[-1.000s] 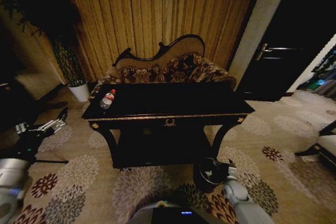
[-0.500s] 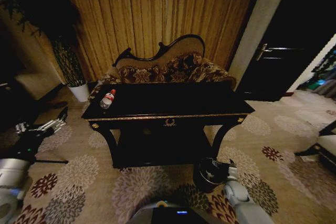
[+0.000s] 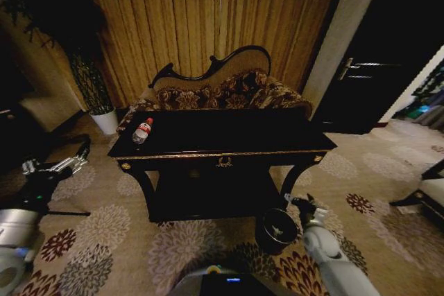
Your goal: Move to the front of the table and place the trash on the table into the trash bin.
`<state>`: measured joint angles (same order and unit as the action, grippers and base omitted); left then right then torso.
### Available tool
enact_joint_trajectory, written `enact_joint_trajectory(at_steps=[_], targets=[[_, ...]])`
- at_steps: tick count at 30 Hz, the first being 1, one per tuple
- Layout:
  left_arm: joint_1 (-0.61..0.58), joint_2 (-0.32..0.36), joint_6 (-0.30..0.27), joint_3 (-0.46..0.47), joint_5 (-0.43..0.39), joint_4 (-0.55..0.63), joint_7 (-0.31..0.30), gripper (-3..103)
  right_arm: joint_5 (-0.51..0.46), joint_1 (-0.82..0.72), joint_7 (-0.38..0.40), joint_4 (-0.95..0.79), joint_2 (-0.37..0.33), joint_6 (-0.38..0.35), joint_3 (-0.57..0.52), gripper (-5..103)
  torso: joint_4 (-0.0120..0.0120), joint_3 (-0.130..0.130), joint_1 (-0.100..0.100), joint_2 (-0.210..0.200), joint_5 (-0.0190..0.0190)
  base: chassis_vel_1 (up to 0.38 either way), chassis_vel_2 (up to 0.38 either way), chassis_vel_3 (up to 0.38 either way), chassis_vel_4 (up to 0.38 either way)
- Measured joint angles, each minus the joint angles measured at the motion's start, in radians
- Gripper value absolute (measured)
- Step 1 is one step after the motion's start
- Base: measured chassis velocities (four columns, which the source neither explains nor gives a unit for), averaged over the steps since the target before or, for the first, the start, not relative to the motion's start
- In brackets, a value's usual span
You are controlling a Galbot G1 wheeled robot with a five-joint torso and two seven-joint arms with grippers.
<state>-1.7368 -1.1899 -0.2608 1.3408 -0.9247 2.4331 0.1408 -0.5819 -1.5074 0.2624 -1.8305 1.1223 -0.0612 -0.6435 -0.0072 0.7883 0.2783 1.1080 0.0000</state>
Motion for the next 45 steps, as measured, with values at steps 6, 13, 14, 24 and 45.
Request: enact_joint_trajectory(at_steps=[6, 13, 14, 24, 45], targets=[[0.004, 0.004, 0.002, -0.005, 0.001, -0.003, -0.003, 100, 0.009, -0.046, -0.029, -0.164, -0.012, -0.01, -0.036, 100, 0.0, 0.0, 0.0, 0.0, -0.0002, 0.0, 0.0, 0.0, 0.0], [0.039, -0.006, -0.019, -0.025, 0.006, -0.001, -0.027, 100, 0.017, -0.054, -0.054, -0.423, -0.027, -0.135, -0.064, 100, 0.0, 0.0, 0.0, 0.0, -0.0002, 0.0, 0.0, 0.0, 0.0], [0.039, -0.006, -0.019, -0.025, 0.006, -0.001, -0.027, 100, 0.017, -0.054, -0.054, -0.423, -0.027, -0.135, -0.064, 100, 0.0, 0.0, 0.0, 0.0, -0.0002, 0.0, 0.0, 0.0, 0.0], [0.024, -0.014, -0.069, -0.01, 0.008, 0.008, -0.044, 100, -0.014, -0.03, 0.036, -0.576, -0.087, -0.212, -0.079, 100, 0.0002, 0.0, 0.0, 0.0, 0.0, 0.0, 0.0, 0.0, 0.0], [0.02, -0.009, -0.131, 0.012, 0.009, 0.05, -0.078, 100, -0.062, -0.05, 0.054, -0.612, -0.107, -0.253, -0.065, 100, 0.0001, 0.0, 0.0, 0.0, 0.0, 0.0, 0.0, 0.0, 0.0]])
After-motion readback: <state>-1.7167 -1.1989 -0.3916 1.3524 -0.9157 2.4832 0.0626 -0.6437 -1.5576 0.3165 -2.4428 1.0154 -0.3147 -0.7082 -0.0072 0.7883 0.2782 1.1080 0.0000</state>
